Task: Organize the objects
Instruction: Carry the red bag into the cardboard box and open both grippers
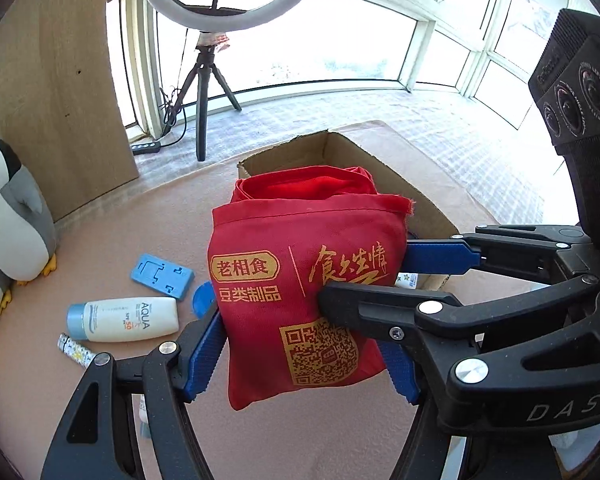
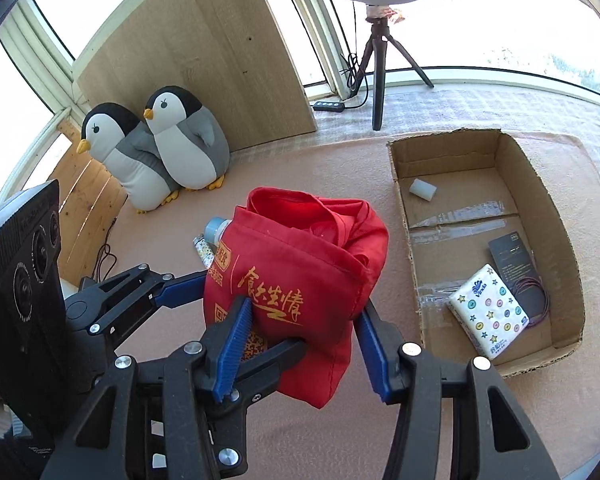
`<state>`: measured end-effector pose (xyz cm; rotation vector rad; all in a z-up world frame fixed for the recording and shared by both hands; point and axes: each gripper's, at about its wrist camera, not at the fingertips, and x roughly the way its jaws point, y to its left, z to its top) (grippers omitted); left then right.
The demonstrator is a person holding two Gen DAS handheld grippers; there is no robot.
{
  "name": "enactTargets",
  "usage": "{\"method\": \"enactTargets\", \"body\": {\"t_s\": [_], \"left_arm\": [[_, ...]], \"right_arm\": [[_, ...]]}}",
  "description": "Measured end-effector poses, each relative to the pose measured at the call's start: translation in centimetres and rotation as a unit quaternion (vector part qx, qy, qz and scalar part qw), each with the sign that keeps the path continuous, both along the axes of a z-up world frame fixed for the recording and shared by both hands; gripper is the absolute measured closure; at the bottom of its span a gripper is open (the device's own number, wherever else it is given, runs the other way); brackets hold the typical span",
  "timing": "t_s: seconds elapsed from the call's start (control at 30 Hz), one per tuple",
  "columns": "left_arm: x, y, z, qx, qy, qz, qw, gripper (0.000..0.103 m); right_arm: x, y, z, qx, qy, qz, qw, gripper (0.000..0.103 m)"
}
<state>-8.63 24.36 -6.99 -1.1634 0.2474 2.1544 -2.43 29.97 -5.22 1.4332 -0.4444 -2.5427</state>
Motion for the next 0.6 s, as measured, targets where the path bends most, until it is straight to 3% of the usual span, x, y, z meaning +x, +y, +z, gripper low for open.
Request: {"method": "enactTargets", "body": {"t_s": [0.33,0.6], "left_arm": [[-2.3,8.2,-0.7,0.01,-0.005,-0.022,0.9997,0.03],[-3.6,11.0,-1.6,0.004,-0.01,-0.023,0.9997,0.026]], "right_arm": [[-1.2,7.7,0.1,0.011,0.003,-0.043,0.999,0.054],[-2.0,10.7,-0.2,0.034,-0.001,-0.065,0.997,0.053]]}}
